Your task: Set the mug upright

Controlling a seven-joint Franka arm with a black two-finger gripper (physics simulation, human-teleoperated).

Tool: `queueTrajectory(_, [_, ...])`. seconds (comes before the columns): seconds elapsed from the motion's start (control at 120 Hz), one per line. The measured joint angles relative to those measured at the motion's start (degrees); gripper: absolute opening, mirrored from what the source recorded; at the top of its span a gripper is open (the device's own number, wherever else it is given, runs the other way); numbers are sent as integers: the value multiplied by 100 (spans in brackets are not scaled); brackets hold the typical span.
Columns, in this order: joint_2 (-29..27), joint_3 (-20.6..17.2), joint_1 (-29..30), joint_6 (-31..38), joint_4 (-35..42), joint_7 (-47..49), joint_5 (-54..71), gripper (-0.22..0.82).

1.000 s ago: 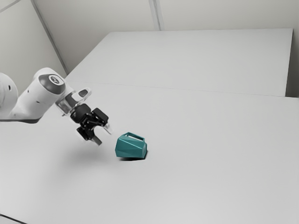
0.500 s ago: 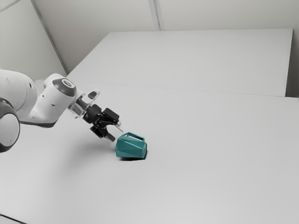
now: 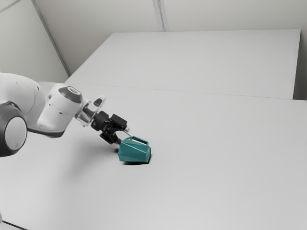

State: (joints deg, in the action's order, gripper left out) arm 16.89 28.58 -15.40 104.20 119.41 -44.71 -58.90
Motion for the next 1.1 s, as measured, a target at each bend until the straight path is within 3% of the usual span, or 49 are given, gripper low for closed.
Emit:
queueTrajectory(0.483, [12, -26, -49, -73, 275, -326, -474, 59])
queueTrajectory(0.75, [12, -28, -78, -58, 425, -419, -605, 33])
queueTrajectory(1.1, [4, -36, -79, -42, 507, -492, -720, 8])
